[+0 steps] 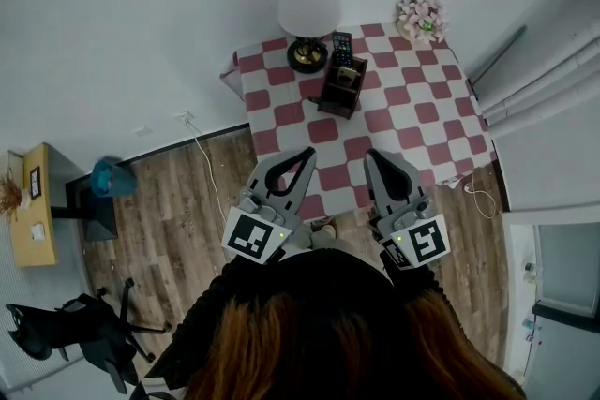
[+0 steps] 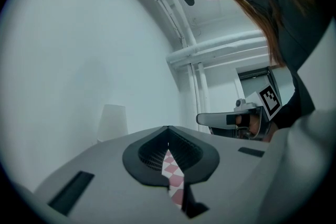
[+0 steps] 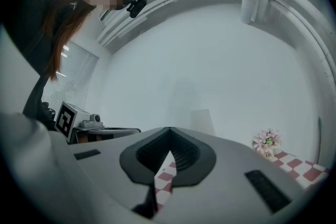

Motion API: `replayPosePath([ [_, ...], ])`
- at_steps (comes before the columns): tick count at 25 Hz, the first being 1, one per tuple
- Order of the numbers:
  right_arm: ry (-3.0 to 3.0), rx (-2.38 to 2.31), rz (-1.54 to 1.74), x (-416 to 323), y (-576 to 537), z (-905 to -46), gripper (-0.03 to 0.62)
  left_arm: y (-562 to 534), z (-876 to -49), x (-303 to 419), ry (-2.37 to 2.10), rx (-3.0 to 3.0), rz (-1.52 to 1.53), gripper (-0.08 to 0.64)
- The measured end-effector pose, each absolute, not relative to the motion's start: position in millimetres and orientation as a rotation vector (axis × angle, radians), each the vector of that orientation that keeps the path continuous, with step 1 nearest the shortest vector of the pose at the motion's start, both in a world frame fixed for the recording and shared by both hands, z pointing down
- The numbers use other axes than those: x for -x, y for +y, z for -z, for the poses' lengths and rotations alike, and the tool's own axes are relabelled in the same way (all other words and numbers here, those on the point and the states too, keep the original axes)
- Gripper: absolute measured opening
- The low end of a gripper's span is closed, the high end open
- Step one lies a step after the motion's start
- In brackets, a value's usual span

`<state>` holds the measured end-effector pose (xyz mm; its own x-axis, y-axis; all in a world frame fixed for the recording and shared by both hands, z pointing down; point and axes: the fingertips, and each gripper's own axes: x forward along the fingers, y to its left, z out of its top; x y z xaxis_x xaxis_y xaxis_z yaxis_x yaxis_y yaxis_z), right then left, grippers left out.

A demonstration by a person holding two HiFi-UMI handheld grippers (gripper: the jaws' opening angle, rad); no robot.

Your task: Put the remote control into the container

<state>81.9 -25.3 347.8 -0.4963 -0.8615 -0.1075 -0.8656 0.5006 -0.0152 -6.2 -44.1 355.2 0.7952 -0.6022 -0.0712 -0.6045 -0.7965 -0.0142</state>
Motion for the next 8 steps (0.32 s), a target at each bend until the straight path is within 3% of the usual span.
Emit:
replayPosePath([
  [8,2.649,1.508,-0.084,-77.9,-27.7,-344.5,0.014,-48.5,-357.2,10.4,1.006,2.934,-0.088,0.009],
])
